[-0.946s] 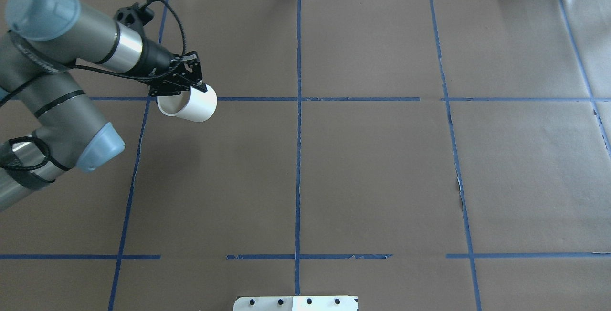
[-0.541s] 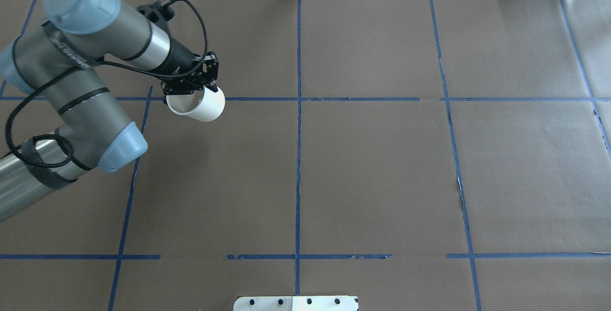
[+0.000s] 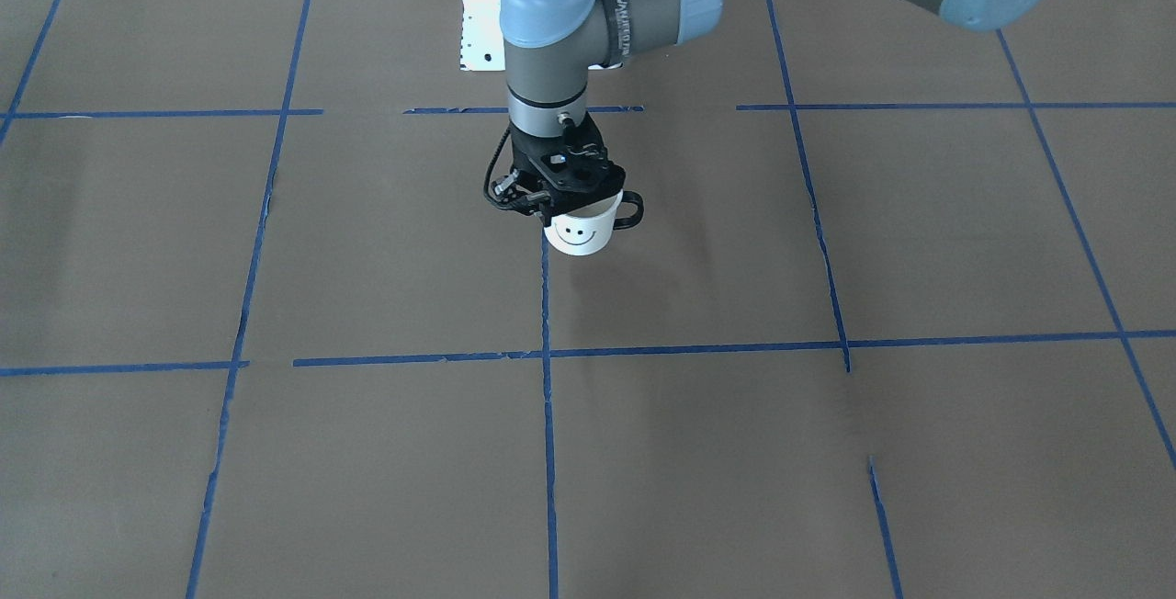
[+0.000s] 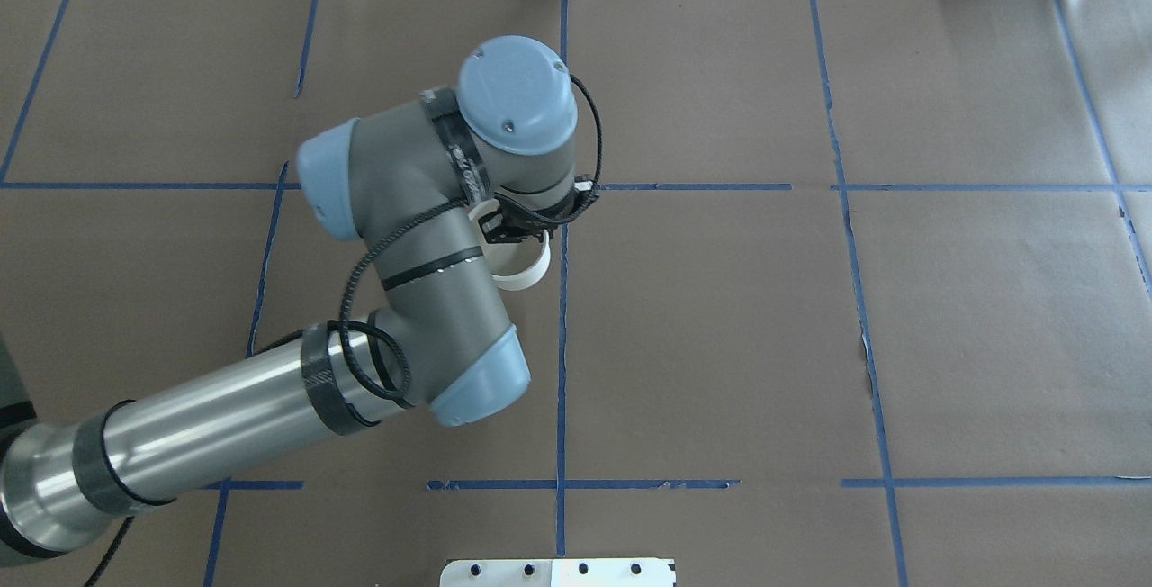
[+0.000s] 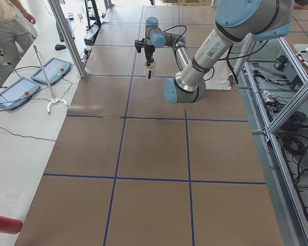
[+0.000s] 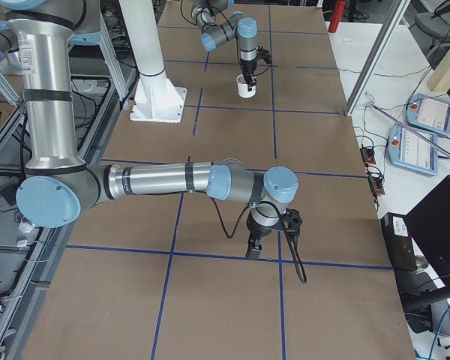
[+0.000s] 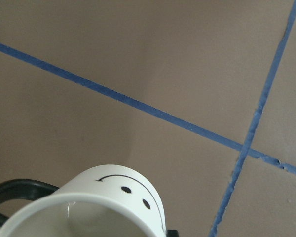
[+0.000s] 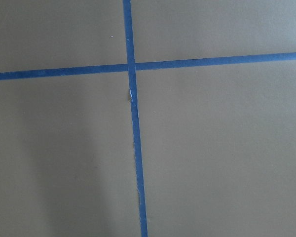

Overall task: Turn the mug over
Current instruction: 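Carry the mug toward the table center with the left gripper, rotating it upright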

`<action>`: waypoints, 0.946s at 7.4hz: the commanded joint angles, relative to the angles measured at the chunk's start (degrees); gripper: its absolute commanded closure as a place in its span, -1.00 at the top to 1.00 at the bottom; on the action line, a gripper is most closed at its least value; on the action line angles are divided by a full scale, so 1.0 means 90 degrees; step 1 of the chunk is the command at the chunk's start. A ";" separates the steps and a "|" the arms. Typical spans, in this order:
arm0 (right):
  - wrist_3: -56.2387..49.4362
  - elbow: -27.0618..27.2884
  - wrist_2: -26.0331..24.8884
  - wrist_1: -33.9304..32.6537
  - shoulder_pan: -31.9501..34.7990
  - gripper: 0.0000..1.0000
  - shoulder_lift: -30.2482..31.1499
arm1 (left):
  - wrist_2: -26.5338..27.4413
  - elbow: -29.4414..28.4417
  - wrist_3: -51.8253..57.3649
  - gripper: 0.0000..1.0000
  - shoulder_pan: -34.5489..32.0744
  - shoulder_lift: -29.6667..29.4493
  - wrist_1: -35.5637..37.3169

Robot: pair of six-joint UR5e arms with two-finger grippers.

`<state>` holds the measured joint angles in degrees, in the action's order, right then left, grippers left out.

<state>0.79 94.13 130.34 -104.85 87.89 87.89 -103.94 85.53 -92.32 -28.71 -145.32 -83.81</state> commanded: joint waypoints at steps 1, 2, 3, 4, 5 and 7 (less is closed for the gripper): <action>0.0000 0.0000 0.0000 0.0000 0.0000 1.00 0.0000 | 0.0338 -0.0672 -0.0133 -1.00 0.0397 -0.0395 -0.0033; 0.0000 0.0000 0.0000 0.0000 0.0000 1.00 0.0000 | 0.0338 -0.0830 -0.0133 -0.67 0.0397 -0.0416 -0.0043; 0.0000 0.0000 0.0000 0.0000 0.0000 1.00 0.0010 | 0.0348 -0.0831 -0.0123 -0.25 0.0397 -0.0387 -0.0034; 0.0000 0.0000 0.0000 0.0000 0.0000 1.00 0.0000 | 0.0348 -0.0831 -0.0104 0.37 0.0387 -0.0358 -0.0043; 0.0000 0.0000 0.0000 0.0000 0.0000 1.00 0.0000 | 0.0339 -0.0744 -0.0084 0.83 0.0387 -0.0126 -0.0121; 0.0000 0.0000 0.0000 0.0000 0.0000 1.00 0.0010 | 0.0038 0.0188 -0.0006 0.99 -0.0058 -0.0055 -0.0102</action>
<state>0.79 94.13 130.34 -104.85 87.89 87.94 -101.68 82.12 -92.72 -26.50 -146.42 -84.81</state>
